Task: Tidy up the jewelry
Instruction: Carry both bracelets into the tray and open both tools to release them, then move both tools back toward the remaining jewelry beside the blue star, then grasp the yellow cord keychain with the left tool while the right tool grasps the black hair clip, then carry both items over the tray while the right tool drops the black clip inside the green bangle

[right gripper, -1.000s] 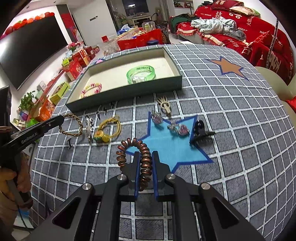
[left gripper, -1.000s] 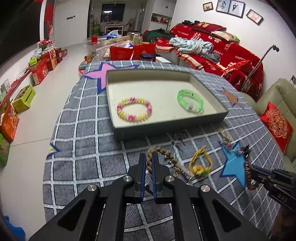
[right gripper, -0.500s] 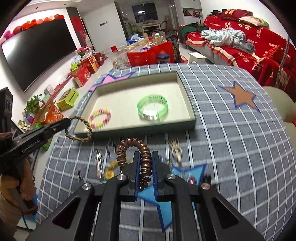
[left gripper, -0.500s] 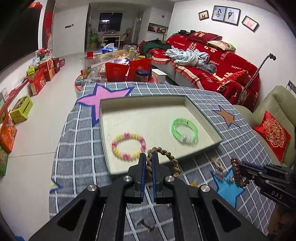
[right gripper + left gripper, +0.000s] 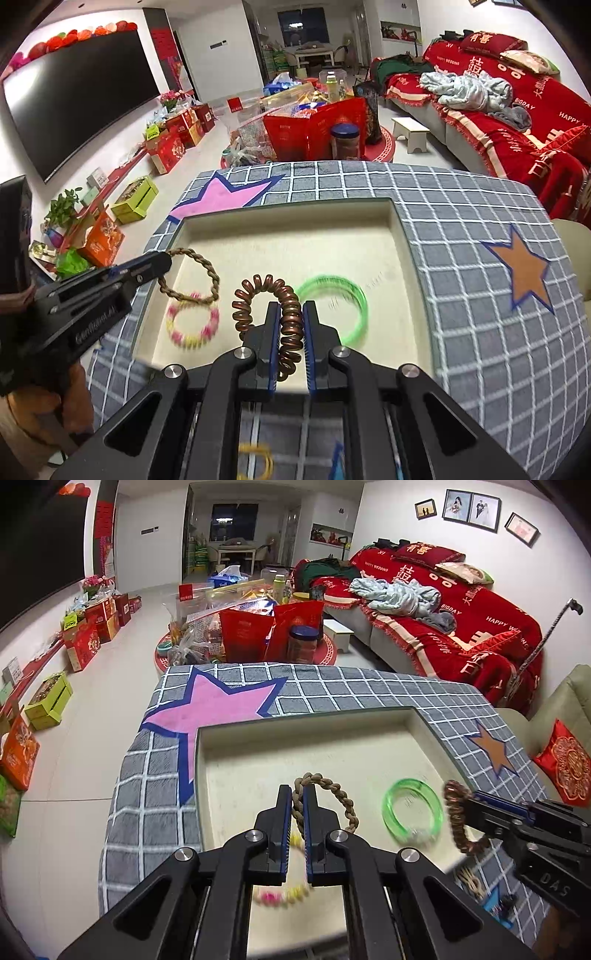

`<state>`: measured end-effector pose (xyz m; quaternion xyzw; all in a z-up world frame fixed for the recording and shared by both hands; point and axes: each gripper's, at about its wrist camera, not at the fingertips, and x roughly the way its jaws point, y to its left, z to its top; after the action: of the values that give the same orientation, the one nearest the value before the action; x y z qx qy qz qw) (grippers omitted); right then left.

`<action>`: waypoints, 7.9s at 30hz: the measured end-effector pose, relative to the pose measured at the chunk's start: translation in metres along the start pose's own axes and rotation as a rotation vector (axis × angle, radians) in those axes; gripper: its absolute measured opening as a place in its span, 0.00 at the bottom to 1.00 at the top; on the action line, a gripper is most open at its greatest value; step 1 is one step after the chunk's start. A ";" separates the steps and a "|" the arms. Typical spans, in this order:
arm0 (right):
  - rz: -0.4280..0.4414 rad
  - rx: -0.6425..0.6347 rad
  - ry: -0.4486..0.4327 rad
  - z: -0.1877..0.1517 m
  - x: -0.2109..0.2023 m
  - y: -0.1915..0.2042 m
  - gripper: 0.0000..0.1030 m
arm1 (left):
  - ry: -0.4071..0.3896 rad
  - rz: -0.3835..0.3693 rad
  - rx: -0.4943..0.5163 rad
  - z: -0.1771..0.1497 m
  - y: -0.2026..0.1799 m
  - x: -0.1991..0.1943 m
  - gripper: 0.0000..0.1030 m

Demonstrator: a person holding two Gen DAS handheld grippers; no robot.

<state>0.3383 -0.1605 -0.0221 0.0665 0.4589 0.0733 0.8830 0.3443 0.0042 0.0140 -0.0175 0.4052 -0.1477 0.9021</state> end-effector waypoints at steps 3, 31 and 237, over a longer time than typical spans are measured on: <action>-0.010 -0.005 0.013 0.013 0.021 0.002 0.12 | 0.017 0.017 -0.005 0.007 0.003 0.018 0.22; -0.056 0.041 0.133 0.027 0.103 -0.012 0.27 | 0.122 0.111 0.065 -0.002 -0.002 0.078 0.22; -0.119 0.046 0.110 0.008 0.075 -0.049 0.50 | 0.168 0.015 0.184 -0.036 -0.051 0.068 0.22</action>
<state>0.3906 -0.1946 -0.0867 0.0553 0.5114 0.0137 0.8575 0.3477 -0.0609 -0.0521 0.0808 0.4641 -0.1783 0.8639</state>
